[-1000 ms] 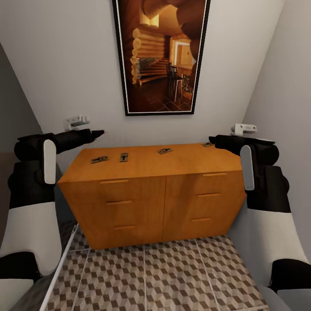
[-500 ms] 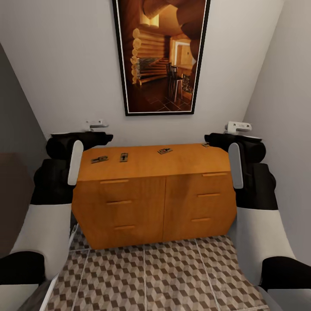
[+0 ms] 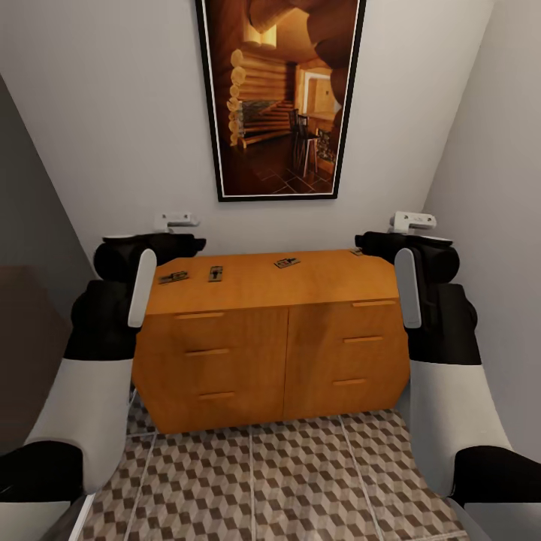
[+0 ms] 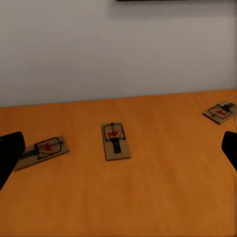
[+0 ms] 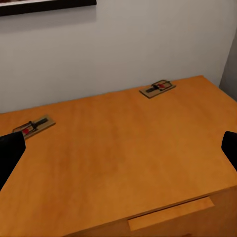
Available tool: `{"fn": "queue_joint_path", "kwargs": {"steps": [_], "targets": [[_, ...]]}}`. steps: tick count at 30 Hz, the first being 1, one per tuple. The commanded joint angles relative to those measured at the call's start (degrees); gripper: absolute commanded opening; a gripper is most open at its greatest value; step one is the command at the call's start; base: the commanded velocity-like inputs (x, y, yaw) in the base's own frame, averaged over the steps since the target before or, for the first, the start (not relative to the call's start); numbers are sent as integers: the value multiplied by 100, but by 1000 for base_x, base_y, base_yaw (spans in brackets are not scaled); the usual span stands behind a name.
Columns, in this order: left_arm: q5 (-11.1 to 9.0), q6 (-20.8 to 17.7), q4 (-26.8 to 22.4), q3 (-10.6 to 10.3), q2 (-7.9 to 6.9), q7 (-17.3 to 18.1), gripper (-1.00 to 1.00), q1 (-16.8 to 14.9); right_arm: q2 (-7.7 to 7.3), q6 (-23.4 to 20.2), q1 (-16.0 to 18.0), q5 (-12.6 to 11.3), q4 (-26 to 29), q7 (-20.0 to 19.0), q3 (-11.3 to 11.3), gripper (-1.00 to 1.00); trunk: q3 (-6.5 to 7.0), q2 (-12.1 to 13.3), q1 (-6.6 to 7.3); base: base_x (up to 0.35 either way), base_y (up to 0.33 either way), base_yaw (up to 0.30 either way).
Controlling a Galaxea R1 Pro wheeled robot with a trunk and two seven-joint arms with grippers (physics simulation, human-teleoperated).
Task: Take the four mousetraps from the cabinet in the bathroom and place them on the bathroom floor. Make sure all four end up on the same floor surface, and ensure that at least two of them are either under or directly next to the same bathroom sink.
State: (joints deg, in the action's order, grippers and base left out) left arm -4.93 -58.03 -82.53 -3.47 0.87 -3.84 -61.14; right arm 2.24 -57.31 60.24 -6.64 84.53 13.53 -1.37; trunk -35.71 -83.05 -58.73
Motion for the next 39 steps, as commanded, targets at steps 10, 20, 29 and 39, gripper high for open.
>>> {"fn": "queue_joint_path", "kwargs": {"steps": [10,20,29,39], "targets": [[-75,-16,44,-15,68,-43,100,41,4,-31,5,-65,0,53,2,100,-6,-3,0,-1,0,0],[-80,-22,52,-17,91,-47,100,55,5,-40,-2,-65,-6,53,4,100,-6,-3,0,0,0,0],[-64,-22,78,-28,112,-48,100,56,5,-36,-3,-65,-6,53,5,100,-6,-3,0,0,0,0],[-58,-20,100,-31,111,-47,100,58,8,-35,-5,-65,-6,53,5,100,84,197,110,0,0,0]]}}
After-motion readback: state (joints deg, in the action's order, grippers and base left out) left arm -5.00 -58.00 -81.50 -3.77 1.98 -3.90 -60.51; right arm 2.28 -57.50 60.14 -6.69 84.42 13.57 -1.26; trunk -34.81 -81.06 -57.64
